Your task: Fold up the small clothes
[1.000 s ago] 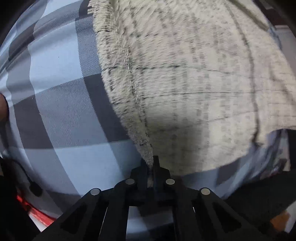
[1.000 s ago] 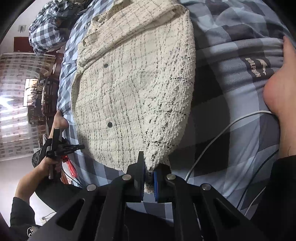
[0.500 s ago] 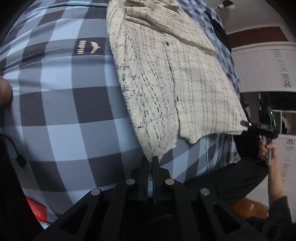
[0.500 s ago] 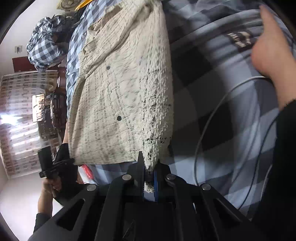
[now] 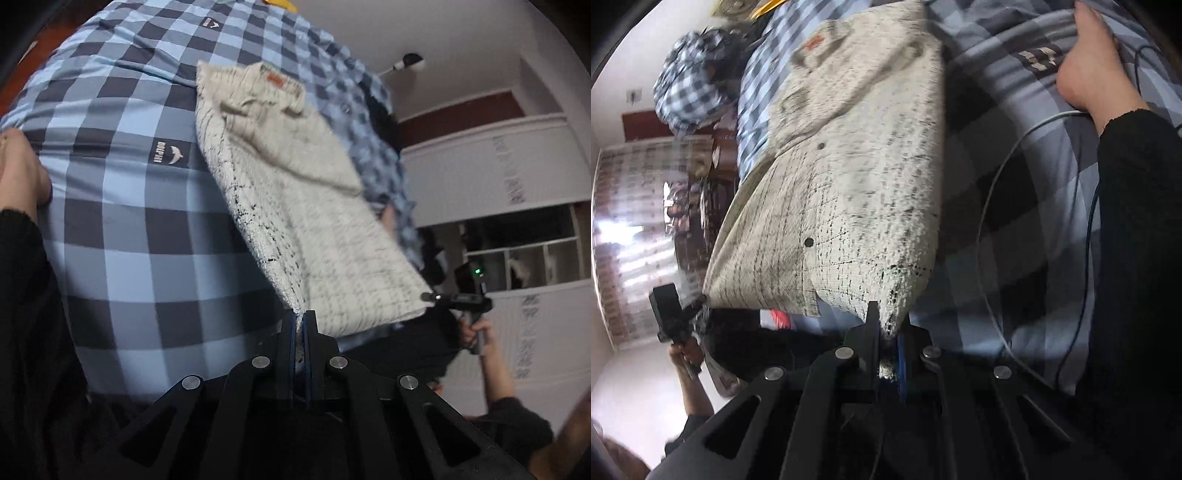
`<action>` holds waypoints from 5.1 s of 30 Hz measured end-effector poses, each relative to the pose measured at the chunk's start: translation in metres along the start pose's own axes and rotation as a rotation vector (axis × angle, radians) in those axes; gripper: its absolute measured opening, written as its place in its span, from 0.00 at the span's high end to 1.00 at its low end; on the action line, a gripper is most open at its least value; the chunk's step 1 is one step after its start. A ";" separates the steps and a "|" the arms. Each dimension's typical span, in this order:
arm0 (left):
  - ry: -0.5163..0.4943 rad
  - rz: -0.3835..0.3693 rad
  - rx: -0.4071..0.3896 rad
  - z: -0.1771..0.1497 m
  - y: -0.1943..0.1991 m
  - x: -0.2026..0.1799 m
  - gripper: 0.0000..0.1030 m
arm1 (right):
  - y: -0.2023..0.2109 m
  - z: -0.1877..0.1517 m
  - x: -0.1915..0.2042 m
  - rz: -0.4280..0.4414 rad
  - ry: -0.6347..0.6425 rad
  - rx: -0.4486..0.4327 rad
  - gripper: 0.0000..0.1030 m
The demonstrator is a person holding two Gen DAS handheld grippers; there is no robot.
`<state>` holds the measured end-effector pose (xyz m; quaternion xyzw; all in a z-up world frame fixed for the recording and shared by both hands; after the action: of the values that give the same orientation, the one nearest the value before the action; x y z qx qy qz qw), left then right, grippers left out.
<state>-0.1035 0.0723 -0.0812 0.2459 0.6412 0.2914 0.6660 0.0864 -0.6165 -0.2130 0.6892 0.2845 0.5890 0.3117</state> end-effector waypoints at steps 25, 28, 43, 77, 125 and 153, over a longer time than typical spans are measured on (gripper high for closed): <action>0.423 0.128 -0.629 0.481 -0.033 0.138 0.97 | -0.035 0.453 -0.036 0.003 -0.213 -0.266 0.94; 0.466 0.280 -0.599 0.492 -0.059 0.182 0.97 | -0.062 0.472 -0.086 -0.069 -0.334 -0.228 0.83; -0.014 0.394 -0.187 0.412 -0.117 0.133 0.96 | -0.064 0.404 -0.038 -0.435 0.082 -0.213 0.20; -0.099 0.364 -0.212 0.393 -0.133 0.137 0.99 | -0.108 0.376 -0.025 -0.368 0.097 -0.112 0.20; -0.230 0.591 -0.035 0.377 -0.176 0.184 0.00 | -0.124 0.455 -0.020 -0.799 0.402 -0.094 0.20; -0.318 0.592 -0.157 0.389 -0.149 0.182 0.52 | -0.091 0.432 -0.069 -0.546 0.018 -0.202 0.20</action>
<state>0.2966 0.1124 -0.2930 0.4115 0.4059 0.4783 0.6612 0.5016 -0.6513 -0.3745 0.5473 0.4020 0.5150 0.5231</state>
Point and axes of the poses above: each gripper's, at about its wrist camera, not at the fingertips, and y roughly against the way its jaws point, x to its left, z to its top, the point moved 10 cm from there along -y, roughly the way its jaws point, and after that the axes turned 6 degrees about y, right-handed, at the moved point
